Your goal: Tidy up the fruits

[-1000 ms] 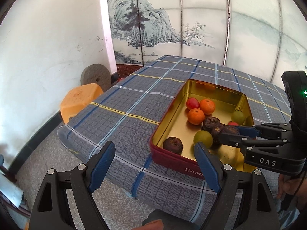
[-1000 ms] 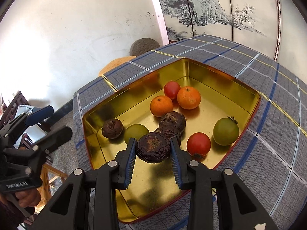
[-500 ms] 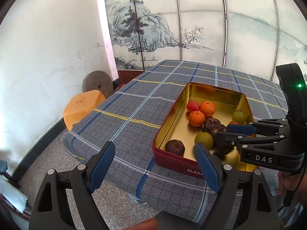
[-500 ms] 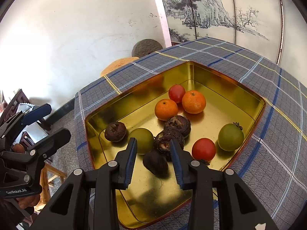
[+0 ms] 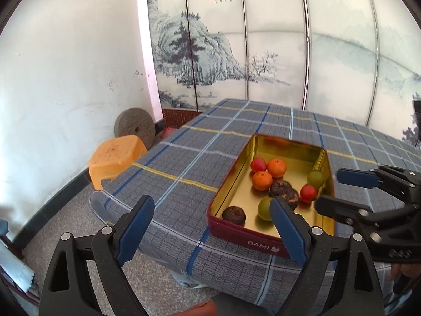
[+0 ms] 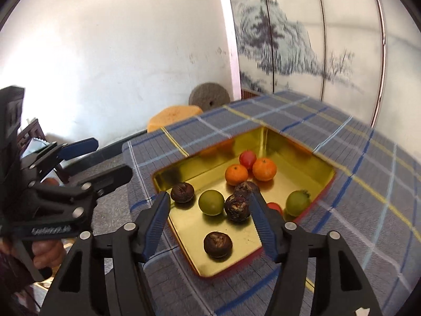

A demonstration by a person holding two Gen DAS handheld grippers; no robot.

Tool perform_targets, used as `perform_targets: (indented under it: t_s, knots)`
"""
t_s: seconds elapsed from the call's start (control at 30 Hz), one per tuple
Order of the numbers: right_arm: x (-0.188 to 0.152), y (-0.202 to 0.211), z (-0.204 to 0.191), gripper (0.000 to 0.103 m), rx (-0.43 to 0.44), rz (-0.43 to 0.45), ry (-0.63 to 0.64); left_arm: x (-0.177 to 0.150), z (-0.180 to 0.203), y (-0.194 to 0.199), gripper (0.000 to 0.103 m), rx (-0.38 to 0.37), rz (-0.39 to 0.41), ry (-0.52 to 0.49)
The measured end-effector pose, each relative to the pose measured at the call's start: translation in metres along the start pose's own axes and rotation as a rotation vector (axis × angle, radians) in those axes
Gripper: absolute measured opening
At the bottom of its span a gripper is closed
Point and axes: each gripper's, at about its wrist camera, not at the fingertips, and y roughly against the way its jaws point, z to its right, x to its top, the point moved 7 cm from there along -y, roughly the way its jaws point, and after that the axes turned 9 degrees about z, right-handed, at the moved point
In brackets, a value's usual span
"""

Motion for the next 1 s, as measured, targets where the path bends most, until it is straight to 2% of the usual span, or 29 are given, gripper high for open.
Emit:
perform_targets:
  t_s: [0.17, 0.23, 0.37, 0.6, 0.73, 0.83, 1.0]
  knots:
    - [0.009, 0.040, -0.004, 0.071, -0.035, 0.079, 0.031, 0.015, 0.005, 0.023, 0.096, -0.002, 0.047, -0.004]
    - [0.012, 0.054, -0.005, 0.073, -0.047, 0.106, 0.038, 0.021, 0.006, 0.033, 0.102, -0.011, 0.062, 0.003]
    - [0.017, 0.080, 0.000, 0.080, -0.067, 0.147, 0.036, 0.032, 0.008, 0.052, 0.102, -0.038, 0.092, 0.027]
    - [0.006, 0.112, 0.031, 0.082, -0.140, 0.160, 0.003, 0.045, 0.018, 0.073, 0.103, -0.061, 0.107, 0.022]
    - [-0.012, 0.126, 0.069, 0.085, -0.209, 0.132, -0.014, 0.045, 0.028, 0.078, 0.103, -0.092, 0.090, 0.004]
    - [-0.034, 0.136, 0.111, 0.085, -0.294, 0.079, -0.018, 0.045, 0.035, 0.081, 0.103, -0.091, 0.093, -0.005]
    - [-0.086, 0.157, 0.202, 0.085, -0.454, -0.057, -0.090, 0.046, 0.047, 0.084, 0.103, -0.060, 0.098, -0.036]
